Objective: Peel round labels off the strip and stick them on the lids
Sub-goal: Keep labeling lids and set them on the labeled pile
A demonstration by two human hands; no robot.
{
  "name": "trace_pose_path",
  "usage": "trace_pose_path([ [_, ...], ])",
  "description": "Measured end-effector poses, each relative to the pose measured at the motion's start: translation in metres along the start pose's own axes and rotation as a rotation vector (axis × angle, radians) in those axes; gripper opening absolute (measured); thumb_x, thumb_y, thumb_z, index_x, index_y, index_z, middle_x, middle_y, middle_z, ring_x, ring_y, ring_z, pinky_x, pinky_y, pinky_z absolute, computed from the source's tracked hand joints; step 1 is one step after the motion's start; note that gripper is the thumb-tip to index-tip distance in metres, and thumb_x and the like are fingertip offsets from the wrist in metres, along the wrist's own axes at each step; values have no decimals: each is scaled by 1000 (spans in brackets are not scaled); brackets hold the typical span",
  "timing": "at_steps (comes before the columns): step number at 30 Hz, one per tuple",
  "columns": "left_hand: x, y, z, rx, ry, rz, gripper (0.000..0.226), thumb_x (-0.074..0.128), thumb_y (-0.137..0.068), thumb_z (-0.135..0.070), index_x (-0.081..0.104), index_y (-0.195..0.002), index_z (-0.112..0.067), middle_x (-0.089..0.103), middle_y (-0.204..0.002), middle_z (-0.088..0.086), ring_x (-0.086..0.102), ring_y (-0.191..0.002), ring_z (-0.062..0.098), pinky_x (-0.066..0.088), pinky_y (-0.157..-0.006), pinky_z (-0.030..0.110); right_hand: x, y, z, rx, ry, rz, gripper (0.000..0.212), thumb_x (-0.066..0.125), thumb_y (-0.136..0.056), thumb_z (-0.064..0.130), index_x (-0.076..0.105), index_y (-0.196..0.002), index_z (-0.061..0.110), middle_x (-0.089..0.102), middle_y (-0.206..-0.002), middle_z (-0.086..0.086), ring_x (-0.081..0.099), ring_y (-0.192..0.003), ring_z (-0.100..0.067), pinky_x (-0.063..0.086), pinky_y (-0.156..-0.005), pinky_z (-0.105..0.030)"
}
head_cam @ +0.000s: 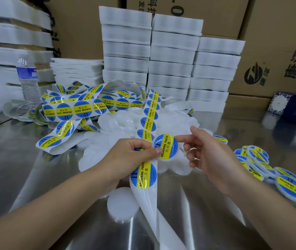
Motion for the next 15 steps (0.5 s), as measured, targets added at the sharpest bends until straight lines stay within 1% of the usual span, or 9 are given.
trace_pose_path([
  [4, -1, 1, 1, -6, -1, -2, 13, 76, -74, -28, 73, -66, -18, 64, -68, 0, 57, -57, 8, 47, -53, 15, -4, 1, 10, -105, 155, -103, 48, 42, -97, 36, 77, -66, 28, 50, -53, 12, 40, -43, -5, 37, -44, -18],
  [7, 0, 1, 0, -11, -6, 0, 13, 76, -74, -27, 73, -67, -16, 64, -68, 0, 58, -57, 8, 46, -53, 14, -7, 2, 15, -175, 234, -154, 46, 42, -95, 38, 76, -65, 33, 50, -52, 13, 39, -44, -4, 37, -48, -19],
  [10, 1, 2, -1, -5, -19, 3, 15, 76, -75, -26, 71, -64, -18, 62, -63, -3, 56, -53, 6, 45, -51, 14, -10, 4, 15, -215, 251, -193, 46, 43, -94, 41, 75, -64, 34, 49, -52, 12, 38, -44, -4, 36, -52, -23],
  [12, 1, 2, 0, -7, -25, 3, 16, 76, -75, -26, 70, -63, -18, 61, -62, -3, 55, -52, 7, 44, -50, 13, -11, 5, 15, -238, 261, -212, 45, 43, -94, 41, 75, -63, 33, 49, -52, 11, 39, -43, -3, 36, -54, -24],
  [15, 1, 2, 0, -14, -15, -1, 15, 77, -73, -27, 71, -64, -17, 63, -66, 0, 58, -55, 9, 46, -53, 15, -13, 8, 19, -288, 240, -227, 40, 46, -94, 38, 74, -67, 29, 51, -53, 10, 41, -44, -1, 35, -54, -23],
])
Point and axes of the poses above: each hand's wrist, its own y-axis away from the middle knuckle, its own x-axis out of the palm, z = x × y, the point moved 8 cm from there along -y, towards the middle knuckle
